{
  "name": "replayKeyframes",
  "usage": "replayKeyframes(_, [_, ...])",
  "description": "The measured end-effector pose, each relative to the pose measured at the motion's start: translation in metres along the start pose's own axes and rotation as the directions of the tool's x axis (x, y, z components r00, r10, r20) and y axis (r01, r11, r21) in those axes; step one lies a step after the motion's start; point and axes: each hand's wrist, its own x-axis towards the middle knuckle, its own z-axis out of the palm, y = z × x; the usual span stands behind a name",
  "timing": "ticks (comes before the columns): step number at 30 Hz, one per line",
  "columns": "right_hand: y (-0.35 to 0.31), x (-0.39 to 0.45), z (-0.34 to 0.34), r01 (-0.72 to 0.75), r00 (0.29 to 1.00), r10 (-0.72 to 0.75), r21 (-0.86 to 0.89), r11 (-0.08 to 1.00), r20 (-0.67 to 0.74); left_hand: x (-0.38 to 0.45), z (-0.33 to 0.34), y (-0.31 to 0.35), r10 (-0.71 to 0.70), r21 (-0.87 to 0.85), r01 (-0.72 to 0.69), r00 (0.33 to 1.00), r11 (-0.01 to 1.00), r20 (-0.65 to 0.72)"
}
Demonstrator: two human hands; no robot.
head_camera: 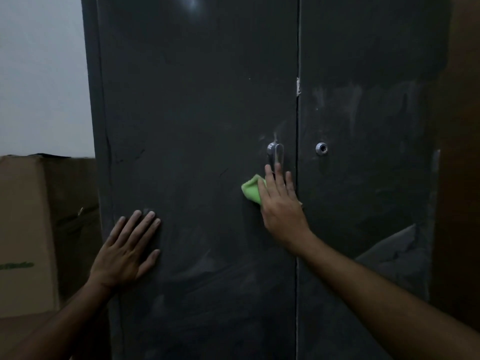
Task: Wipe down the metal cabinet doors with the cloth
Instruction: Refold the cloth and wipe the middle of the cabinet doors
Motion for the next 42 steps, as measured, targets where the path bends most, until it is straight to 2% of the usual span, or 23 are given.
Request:
replayKeyframes(4, [-0.020, 0.070, -0.015, -0.132, 0.990, 0.136, 0.084, 0.988, -0.046, 0.000, 0.001, -0.001, 0.000, -0.008, 0.000, 1.000, 1.000, -0.001])
replayKeyframes(6, [-0.033, 0.063, -0.001, -0.113, 0.989, 0.123, 0.123, 0.986, -0.082, -0.001, 0.002, 0.000, 0.003, -0.005, -0.003, 1.000, 1.000, -0.014])
replayKeyframes(8, [-0.050, 0.019, 0.019, -0.025, 0.996, 0.042, 0.210, 0.977, -0.076, 0.000, 0.003, -0.001, 0.006, -0.003, -0.006, 1.000, 1.000, -0.029])
replayKeyframes(10, [-0.053, -0.046, 0.046, 0.136, 0.991, -0.127, 0.233, 0.963, -0.051, 0.001, 0.003, -0.002, 0.010, -0.009, -0.010, 0.999, 1.000, -0.039])
replayKeyframes(12, [-0.032, -0.099, 0.070, 0.173, 0.984, -0.177, 0.202, 0.964, 0.003, 0.001, 0.003, -0.001, 0.016, -0.011, -0.016, 0.999, 1.000, -0.036])
replayKeyframes(16, [0.018, -0.108, 0.075, -0.122, 0.992, 0.122, 0.013, 0.992, 0.015, -0.001, 0.004, -0.002, 0.016, -0.004, -0.016, 1.000, 1.000, -0.022])
replayKeyframes(17, [0.021, -0.094, 0.070, -0.193, 0.981, 0.193, 0.024, 0.981, 0.005, 0.000, 0.004, -0.002, 0.017, -0.001, -0.017, 1.000, 1.000, -0.024])
replayKeyframes(20, [-0.008, -0.057, 0.059, -0.382, 0.921, 0.388, 0.204, 0.901, 0.008, -0.001, 0.004, -0.002, 0.011, -0.010, -0.011, 1.000, 1.000, -0.020])
replayKeyframes(21, [-0.026, -0.057, 0.059, -0.365, 0.929, 0.371, 0.224, 0.904, 0.018, -0.001, 0.004, -0.001, 0.013, -0.011, -0.014, 1.000, 1.000, -0.021])
replayKeyframes(23, [-0.065, -0.072, 0.063, -0.196, 0.980, 0.193, 0.230, 0.953, 0.038, -0.001, 0.003, -0.001, 0.018, -0.009, -0.018, 0.999, 1.000, -0.030])
replayKeyframes(25, [-0.086, -0.078, 0.061, -0.026, 0.999, 0.016, 0.272, 0.962, 0.039, 0.000, 0.003, -0.001, 0.010, -0.004, -0.010, 0.999, 1.000, -0.030])
replayKeyframes(27, [-0.084, -0.044, 0.052, 0.107, 0.994, -0.104, 0.261, 0.959, -0.024, 0.001, 0.003, 0.001, 0.003, 0.006, -0.003, 0.999, 1.000, -0.034])
replayKeyframes(29, [-0.076, 0.016, 0.033, 0.133, 0.990, -0.123, 0.176, 0.975, -0.067, 0.001, 0.002, 0.002, 0.005, 0.012, -0.005, 0.999, 1.000, -0.039])
replayKeyframes(32, [-0.046, 0.095, -0.005, 0.009, 0.990, 0.001, 0.070, 0.998, -0.140, 0.000, 0.001, 0.001, 0.006, 0.000, -0.006, 0.999, 1.000, -0.041])
replayKeyframes(34, [-0.013, 0.122, -0.027, -0.066, 0.980, 0.077, 0.067, 0.996, -0.183, 0.001, 0.000, 0.002, 0.004, -0.014, -0.005, 0.999, 1.000, -0.046])
replayKeyframes(37, [0.030, 0.144, -0.048, -0.281, 0.949, 0.305, 0.226, 0.933, -0.078, 0.003, -0.002, 0.001, 0.004, -0.015, -0.004, 0.999, 1.000, -0.041])
replayKeyframes(39, [0.048, 0.156, -0.055, -0.424, 0.885, 0.465, 0.405, 0.810, -0.004, 0.002, -0.002, 0.002, 0.004, -0.009, -0.004, 0.999, 1.000, -0.037])
replayKeyframes(41, [0.057, 0.162, -0.056, -0.479, 0.834, 0.552, 0.510, 0.715, 0.011, 0.002, -0.002, 0.002, 0.002, -0.015, -0.003, 0.999, 1.000, -0.037])
replayKeyframes(42, [0.060, 0.163, -0.056, -0.476, 0.829, 0.559, 0.520, 0.709, -0.005, 0.002, -0.002, 0.002, -0.001, -0.021, 0.000, 0.999, 1.000, -0.037])
